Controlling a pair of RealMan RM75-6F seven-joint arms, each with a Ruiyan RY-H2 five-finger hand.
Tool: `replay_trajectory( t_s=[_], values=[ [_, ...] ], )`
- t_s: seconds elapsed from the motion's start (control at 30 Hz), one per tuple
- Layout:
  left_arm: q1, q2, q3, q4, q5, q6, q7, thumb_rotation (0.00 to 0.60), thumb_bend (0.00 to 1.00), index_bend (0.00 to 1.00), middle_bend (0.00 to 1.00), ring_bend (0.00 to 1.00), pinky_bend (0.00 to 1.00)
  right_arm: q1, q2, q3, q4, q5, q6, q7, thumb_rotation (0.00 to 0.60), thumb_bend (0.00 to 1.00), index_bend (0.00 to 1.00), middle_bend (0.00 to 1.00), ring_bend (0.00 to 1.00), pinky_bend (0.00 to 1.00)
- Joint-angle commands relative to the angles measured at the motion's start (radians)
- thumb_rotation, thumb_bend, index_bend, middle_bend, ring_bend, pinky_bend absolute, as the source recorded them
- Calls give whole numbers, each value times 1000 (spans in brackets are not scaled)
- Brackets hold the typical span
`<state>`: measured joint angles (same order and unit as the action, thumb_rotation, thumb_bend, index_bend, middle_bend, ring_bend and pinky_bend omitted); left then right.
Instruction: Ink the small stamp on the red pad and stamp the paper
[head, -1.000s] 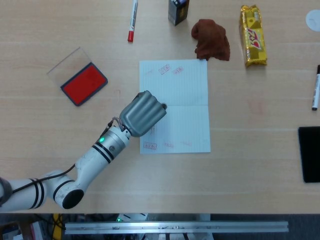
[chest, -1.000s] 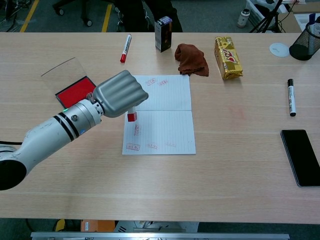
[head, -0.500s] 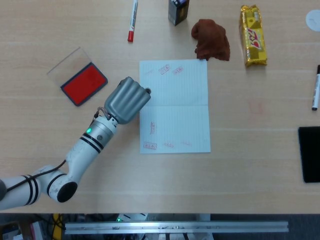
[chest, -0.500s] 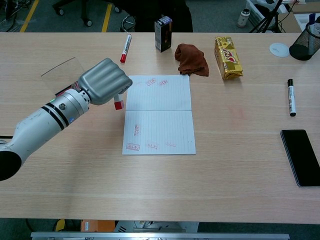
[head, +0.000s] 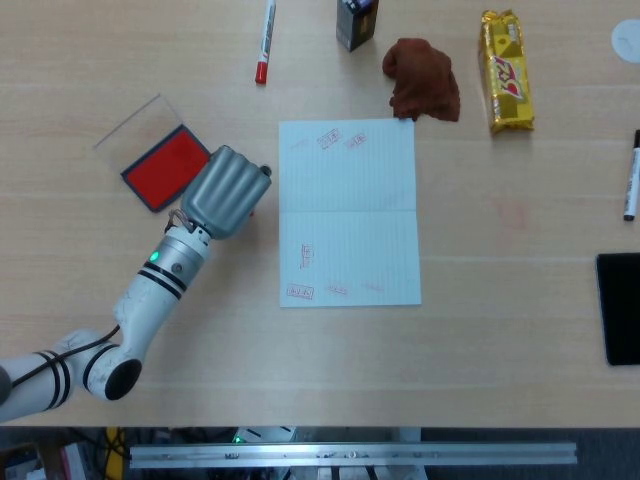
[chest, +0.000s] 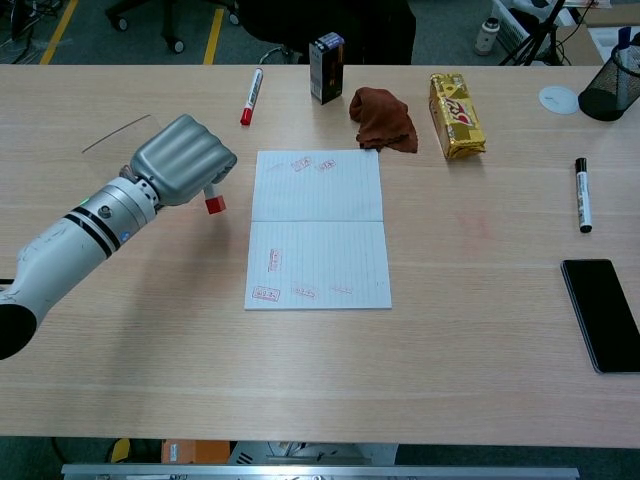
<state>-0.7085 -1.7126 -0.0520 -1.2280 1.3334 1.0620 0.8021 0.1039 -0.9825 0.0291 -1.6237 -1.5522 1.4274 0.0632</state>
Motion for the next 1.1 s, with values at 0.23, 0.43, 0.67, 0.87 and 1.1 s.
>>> replay_trajectory(
  t_s=[0.23, 0.43, 0.67, 0.87, 1.1],
  values=[
    [20, -39, 15, 94, 32, 19, -62, 600, 293, 550, 1000, 1000, 1000, 1, 3, 0, -13, 0, 0, -14, 600, 194, 69, 182, 88, 155],
    [32, -57, 32, 138, 57, 26, -79, 600, 293, 543, 1000, 1000, 1000, 2, 3, 0, -18, 2, -2, -20, 600, 194, 69, 182, 87, 155],
    [41, -84, 47, 175, 86, 33, -80, 600, 293, 535, 1000, 1000, 1000, 0, 6, 0, -20, 5, 0, -21, 600, 194, 70, 182, 87, 155],
    [49, -96, 54, 182, 108, 44, -81, 600, 293, 531, 1000, 1000, 1000, -4, 6, -1, -18, 6, 4, -19, 600, 194, 69, 183, 87, 155],
    [58, -96, 60, 170, 120, 42, -69, 600, 293, 527, 1000, 1000, 1000, -6, 7, -2, -16, 7, 7, -17, 600, 194, 69, 183, 87, 155]
  ],
)
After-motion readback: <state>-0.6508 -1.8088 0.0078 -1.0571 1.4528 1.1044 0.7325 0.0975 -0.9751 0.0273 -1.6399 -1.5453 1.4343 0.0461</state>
